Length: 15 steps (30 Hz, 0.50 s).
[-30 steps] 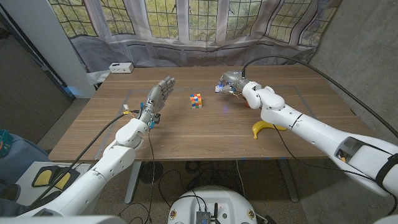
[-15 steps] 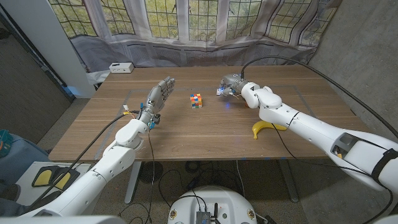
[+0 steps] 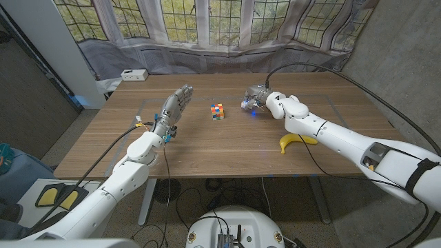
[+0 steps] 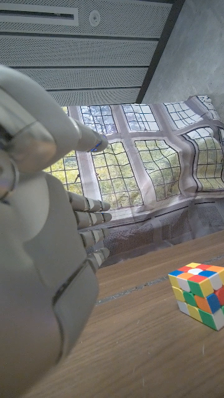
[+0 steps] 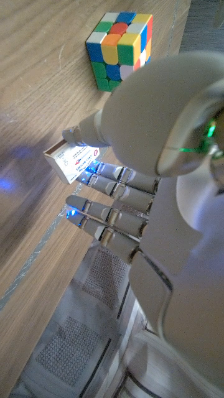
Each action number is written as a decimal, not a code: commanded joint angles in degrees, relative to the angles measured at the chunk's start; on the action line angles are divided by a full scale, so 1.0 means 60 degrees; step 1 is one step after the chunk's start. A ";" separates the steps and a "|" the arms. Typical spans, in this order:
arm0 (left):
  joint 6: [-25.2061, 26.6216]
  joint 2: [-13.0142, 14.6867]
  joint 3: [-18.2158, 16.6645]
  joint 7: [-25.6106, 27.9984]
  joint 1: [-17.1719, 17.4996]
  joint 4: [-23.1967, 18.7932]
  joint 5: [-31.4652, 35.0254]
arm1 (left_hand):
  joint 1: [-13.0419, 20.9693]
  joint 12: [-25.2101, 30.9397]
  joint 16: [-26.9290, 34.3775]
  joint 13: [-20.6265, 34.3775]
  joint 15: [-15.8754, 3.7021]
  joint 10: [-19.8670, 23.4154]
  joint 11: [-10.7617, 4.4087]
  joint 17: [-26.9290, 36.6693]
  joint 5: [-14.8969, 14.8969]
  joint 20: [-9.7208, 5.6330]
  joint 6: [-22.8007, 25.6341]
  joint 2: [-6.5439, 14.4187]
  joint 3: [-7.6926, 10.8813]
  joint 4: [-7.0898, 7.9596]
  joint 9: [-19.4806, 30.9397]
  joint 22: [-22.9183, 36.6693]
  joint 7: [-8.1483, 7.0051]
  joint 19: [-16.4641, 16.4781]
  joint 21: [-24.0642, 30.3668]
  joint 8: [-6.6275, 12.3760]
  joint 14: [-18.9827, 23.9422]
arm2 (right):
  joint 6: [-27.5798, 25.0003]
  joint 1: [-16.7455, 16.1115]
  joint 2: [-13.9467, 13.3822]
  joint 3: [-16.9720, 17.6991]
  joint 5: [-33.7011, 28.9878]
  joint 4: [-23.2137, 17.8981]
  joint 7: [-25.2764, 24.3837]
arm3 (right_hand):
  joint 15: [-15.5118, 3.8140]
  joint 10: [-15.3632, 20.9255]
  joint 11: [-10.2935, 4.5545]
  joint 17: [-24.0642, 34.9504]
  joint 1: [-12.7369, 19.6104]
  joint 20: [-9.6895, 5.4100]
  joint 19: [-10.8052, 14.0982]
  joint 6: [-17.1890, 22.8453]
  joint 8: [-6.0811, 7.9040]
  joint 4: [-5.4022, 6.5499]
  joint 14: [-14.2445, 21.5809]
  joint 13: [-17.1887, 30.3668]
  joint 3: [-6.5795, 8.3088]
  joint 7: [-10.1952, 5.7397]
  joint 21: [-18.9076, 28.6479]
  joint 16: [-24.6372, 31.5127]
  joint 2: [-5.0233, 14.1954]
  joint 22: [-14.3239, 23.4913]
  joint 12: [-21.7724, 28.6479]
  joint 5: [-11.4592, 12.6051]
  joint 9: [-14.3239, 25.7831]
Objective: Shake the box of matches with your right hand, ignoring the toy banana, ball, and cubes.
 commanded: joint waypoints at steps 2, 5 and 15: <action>0.0151 0.0059 -0.0002 0.0055 -0.0044 -0.0057 0.0027 | 0.0003 -0.0029 0.0045 0.0037 0.0027 0.0032 -0.0073 0.0027 -0.0017 0.0106 0.0070 -0.0073 0.0093 -0.0033 0.0035 0.0032 -0.0031 0.0024 0.0044 0.0006 -0.0022 | 0.0108 0.0357 0.0301 -0.0398 0.0112 0.0905 -0.0093 | -0.0487 0.0020 -0.0089 0.0024 0.0140 0.0013 -0.0038 0.0824 0.0064 0.0049 -0.0047 0.0055 -0.0004 -0.0706 -0.0036 -0.0043 0.0190 0.0016 0.0004 0.0049 0.0044; 0.0151 0.0053 0.0004 0.0044 -0.0062 -0.0034 0.0029 | 0.0001 -0.0028 0.0044 0.0037 0.0023 0.0034 -0.0041 0.0027 -0.0018 0.0102 0.0066 -0.0074 0.0098 -0.0034 0.0035 0.0032 -0.0028 0.0023 0.0044 0.0004 -0.0024 | 0.0121 0.0412 0.0361 -0.0491 0.0114 0.1072 -0.0157 | -0.0477 0.0008 -0.0081 0.0031 0.0134 0.0013 -0.0048 0.0825 0.0063 0.0054 -0.0059 0.0055 -0.0007 -0.0702 -0.0040 -0.0044 0.0197 0.0016 0.0001 0.0050 0.0044; 0.0138 0.0005 -0.0001 0.0087 -0.0059 0.0031 0.0014 | -0.0006 -0.0028 0.0045 0.0037 0.0035 0.0034 -0.0094 0.0027 -0.0017 0.0107 0.0064 -0.0079 0.0111 -0.0037 0.0035 0.0032 -0.0026 0.0017 0.0042 0.0003 -0.0022 | 0.0110 0.0511 0.0456 -0.0659 0.0175 0.1418 -0.0438 | -0.0463 0.0017 -0.0084 0.0036 0.0123 0.0021 -0.0054 0.0840 0.0062 0.0056 -0.0053 0.0057 -0.0013 -0.0710 -0.0041 -0.0051 0.0200 0.0015 0.0010 0.0051 0.0045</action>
